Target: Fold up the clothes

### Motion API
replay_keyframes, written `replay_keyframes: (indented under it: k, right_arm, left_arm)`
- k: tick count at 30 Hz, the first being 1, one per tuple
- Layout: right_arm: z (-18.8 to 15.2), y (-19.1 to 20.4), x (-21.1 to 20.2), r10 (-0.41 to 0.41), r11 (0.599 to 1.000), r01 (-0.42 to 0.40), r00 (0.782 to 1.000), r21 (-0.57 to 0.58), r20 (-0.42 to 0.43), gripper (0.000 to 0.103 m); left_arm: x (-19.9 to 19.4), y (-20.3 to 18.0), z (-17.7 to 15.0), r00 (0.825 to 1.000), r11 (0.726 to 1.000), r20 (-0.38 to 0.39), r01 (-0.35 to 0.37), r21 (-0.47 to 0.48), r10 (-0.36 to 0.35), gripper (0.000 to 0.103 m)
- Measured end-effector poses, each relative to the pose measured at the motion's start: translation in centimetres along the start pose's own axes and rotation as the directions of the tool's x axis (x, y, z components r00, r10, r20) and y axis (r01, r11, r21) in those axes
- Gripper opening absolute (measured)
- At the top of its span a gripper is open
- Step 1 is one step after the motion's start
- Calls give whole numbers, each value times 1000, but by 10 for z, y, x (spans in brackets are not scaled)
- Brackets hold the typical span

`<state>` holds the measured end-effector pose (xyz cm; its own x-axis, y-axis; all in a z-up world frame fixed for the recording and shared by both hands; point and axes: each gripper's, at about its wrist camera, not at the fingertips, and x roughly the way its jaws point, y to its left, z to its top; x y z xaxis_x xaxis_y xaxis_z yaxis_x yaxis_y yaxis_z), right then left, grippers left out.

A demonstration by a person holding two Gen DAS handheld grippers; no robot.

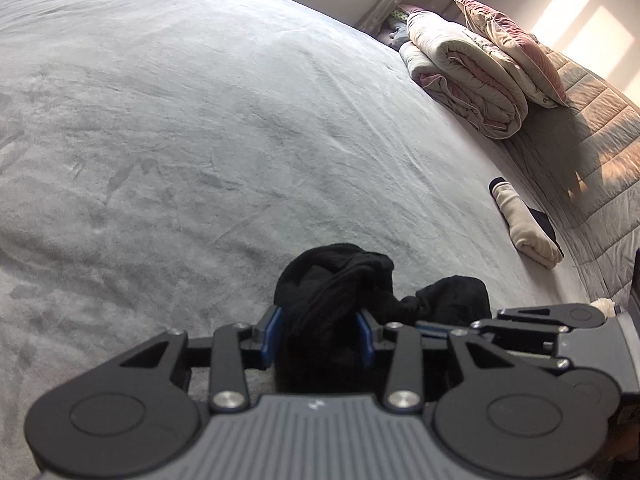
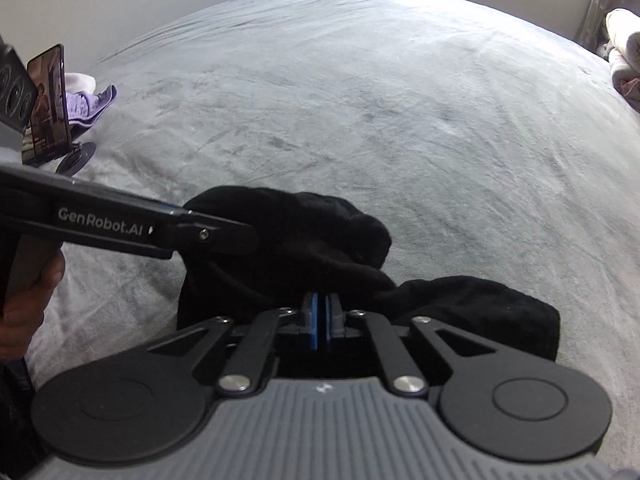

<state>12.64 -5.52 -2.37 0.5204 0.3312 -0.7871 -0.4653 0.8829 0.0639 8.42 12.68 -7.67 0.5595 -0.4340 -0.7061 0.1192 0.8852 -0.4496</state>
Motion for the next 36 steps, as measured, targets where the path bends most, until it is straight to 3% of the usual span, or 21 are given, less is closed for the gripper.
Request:
replay_keyframes:
  k: [9,15,18,21,23,24,26,28,34,36]
  right_arm:
    - [-3,-44,-41,-120,989,113,991,100,63,4]
    - [-17,-71,-54,-206,964,195,977,179,45,0]
    - [-25,-78,-57,-210,957,200,977,212,26,0]
    - [-27,-74,-57,-180,959,169,983,226,29,2]
    - [-25,-67,-55,-164,962,152,986,225,35,16]
    - [-24,-63,-54,-150,965,139,988,222,33,16]
    - [-20,-57,-50,-101,968,90,994,234,35,24]
    - [-14,-52,-46,-43,967,31,998,253,43,32]
    - [2,-38,-28,154,931,-162,987,327,50,33]
    - [5,-36,-20,189,919,-192,981,345,42,33]
  left_arm:
    - [7,-1,-8,998,999,-41,41,20,-40,46]
    - [12,-6,-12,997,998,-62,44,39,-42,46]
    - [14,-6,-12,997,998,-63,51,31,-49,46]
    - [13,-4,-10,997,998,-54,52,19,-51,45]
    - [12,-2,-10,997,998,-43,59,10,-58,43]
    - [11,-2,-10,997,998,-38,62,9,-62,41]
    - [11,-4,-11,997,997,-31,71,19,-71,21]
    - [9,-8,-12,995,994,-26,101,36,-100,17]
    - [4,-28,-18,966,956,-57,258,142,-252,16]
    - [5,-35,-22,962,946,-76,272,176,-262,16]
